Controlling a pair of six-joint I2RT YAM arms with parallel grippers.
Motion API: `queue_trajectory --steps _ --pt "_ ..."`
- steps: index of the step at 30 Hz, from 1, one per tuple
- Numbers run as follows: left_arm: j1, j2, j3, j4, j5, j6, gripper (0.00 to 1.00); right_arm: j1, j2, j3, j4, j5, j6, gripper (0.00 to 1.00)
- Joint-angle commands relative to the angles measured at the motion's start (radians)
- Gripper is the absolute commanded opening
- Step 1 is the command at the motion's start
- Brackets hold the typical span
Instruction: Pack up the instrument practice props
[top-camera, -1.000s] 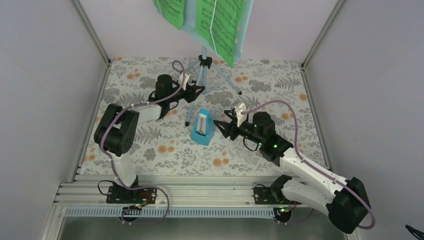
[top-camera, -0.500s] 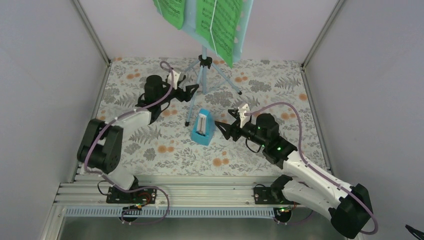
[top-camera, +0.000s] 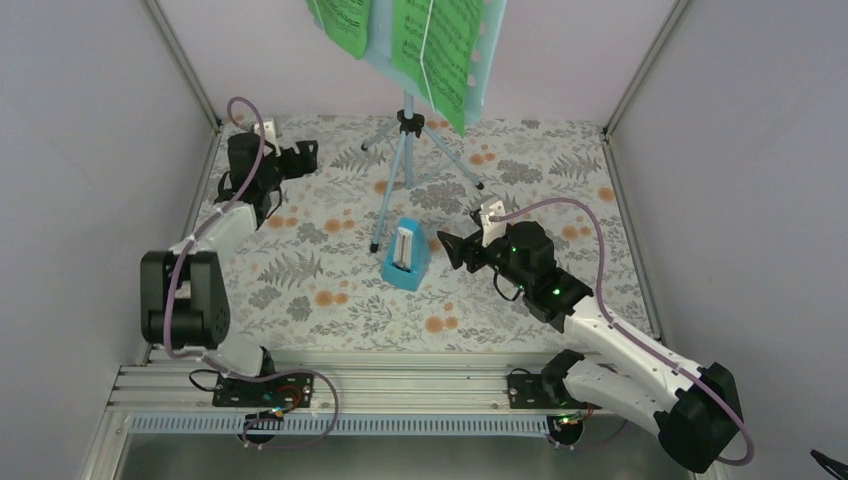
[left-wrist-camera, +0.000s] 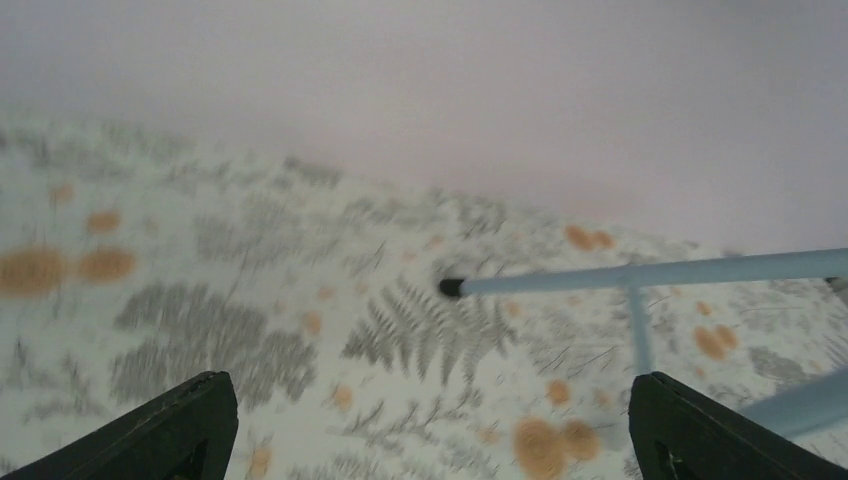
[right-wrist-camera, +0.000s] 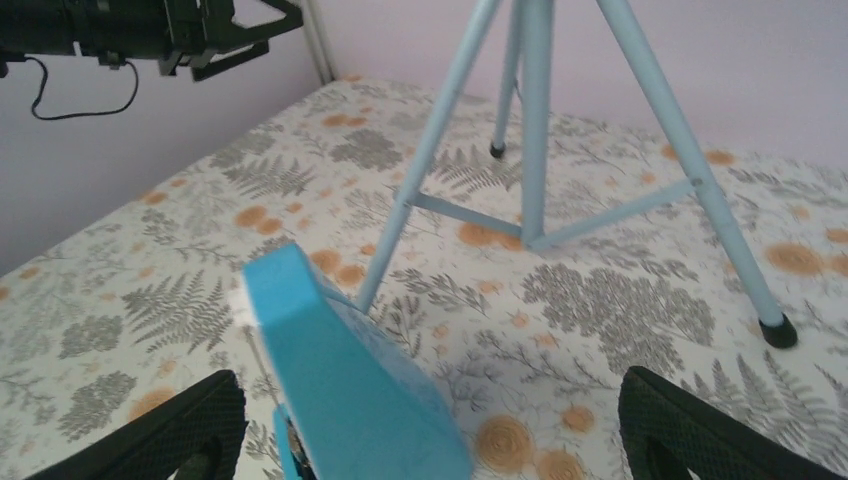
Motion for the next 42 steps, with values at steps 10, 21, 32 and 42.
queue_trajectory --steps 10,21,32,42 --pt "0.119 0.495 0.4 -0.157 0.126 -0.163 0.85 -0.056 -0.006 -0.041 0.009 0.029 0.076 0.9" --pt "0.144 0.955 1.105 -0.523 0.202 -0.12 0.78 -0.081 -0.03 -0.026 -0.026 0.015 0.062 0.9" --pt "0.141 1.199 1.413 -0.597 0.305 -0.168 0.76 -0.087 -0.035 -0.044 -0.04 0.006 0.088 0.9" --pt "0.124 1.283 1.463 -0.484 0.403 -0.255 0.75 -0.089 -0.031 -0.047 -0.039 -0.007 0.098 0.9"
